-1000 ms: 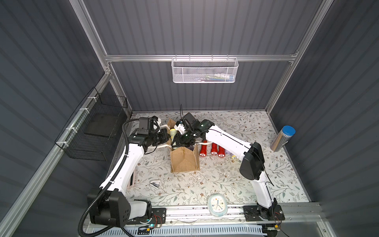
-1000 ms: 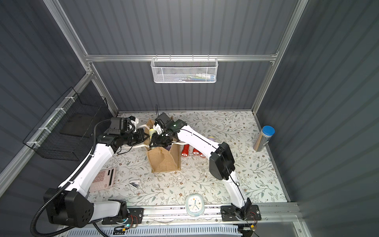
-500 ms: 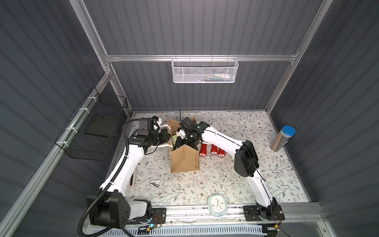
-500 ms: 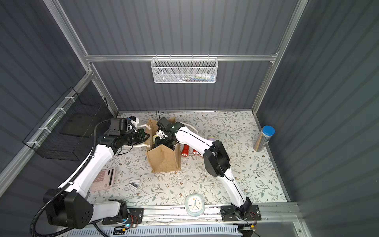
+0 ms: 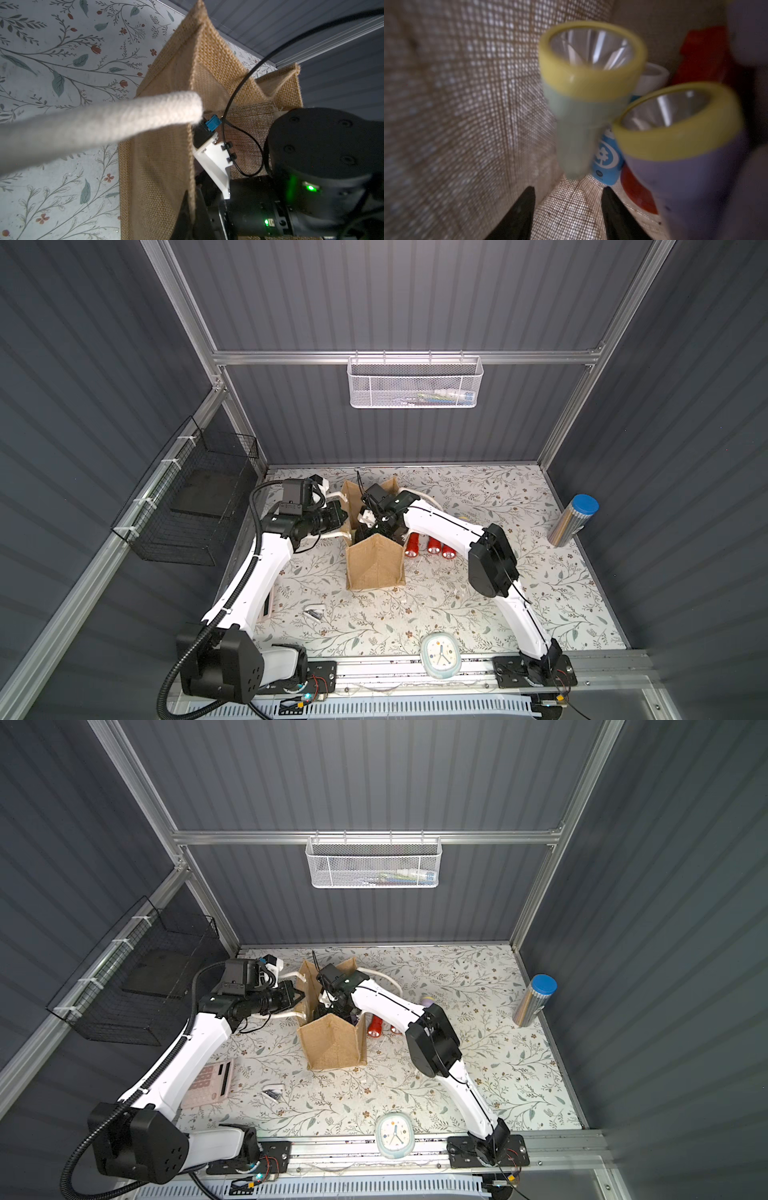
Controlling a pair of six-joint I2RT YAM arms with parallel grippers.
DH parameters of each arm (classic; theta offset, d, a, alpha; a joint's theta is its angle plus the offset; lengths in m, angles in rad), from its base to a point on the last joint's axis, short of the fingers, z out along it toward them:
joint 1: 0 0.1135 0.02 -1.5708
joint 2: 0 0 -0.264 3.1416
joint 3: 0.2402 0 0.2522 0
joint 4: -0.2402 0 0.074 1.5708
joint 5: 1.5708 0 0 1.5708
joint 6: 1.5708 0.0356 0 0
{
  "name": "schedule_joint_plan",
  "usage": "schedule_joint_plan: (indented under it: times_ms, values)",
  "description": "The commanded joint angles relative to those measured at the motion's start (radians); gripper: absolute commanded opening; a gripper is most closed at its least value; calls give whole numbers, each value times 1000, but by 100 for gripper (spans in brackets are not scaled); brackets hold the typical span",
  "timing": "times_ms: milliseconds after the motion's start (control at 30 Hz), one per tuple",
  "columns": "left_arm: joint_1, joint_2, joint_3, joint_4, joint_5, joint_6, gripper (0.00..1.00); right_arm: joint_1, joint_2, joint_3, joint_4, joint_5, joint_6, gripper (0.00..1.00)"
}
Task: Put the flashlights into the tote bags
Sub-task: Place the flashlight in the canvas bag.
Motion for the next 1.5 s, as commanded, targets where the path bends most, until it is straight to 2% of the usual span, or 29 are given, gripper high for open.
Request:
schedule_joint_plan:
  times_ms: [0, 100, 300, 700, 1033, 1300, 1467]
  values:
    - [-2, -25, 6, -5, -22, 20, 0, -4, -14, 26, -22, 6, -37, 61]
    - [-2, -28, 15, -22, -26, 27, 0, -6, -45, 15, 9, -17, -46, 66]
    - [-2, -25, 30, -39, -69, 38, 0, -13, -148, -35, 89, -48, -49, 67]
    - [-2, -14, 55, -65, -106, 56, 0, -49, -396, -133, 187, -6, -83, 70]
    - [2, -14, 81, -130, -184, 92, 0, -153, -642, -400, 341, -16, -7, 69]
    - [41, -28, 98, -168, -215, 127, 0, -274, -811, -606, 348, 66, 22, 68]
    - [58, -4, 114, -170, -214, 153, 0, -325, -862, -714, 340, 132, 51, 67]
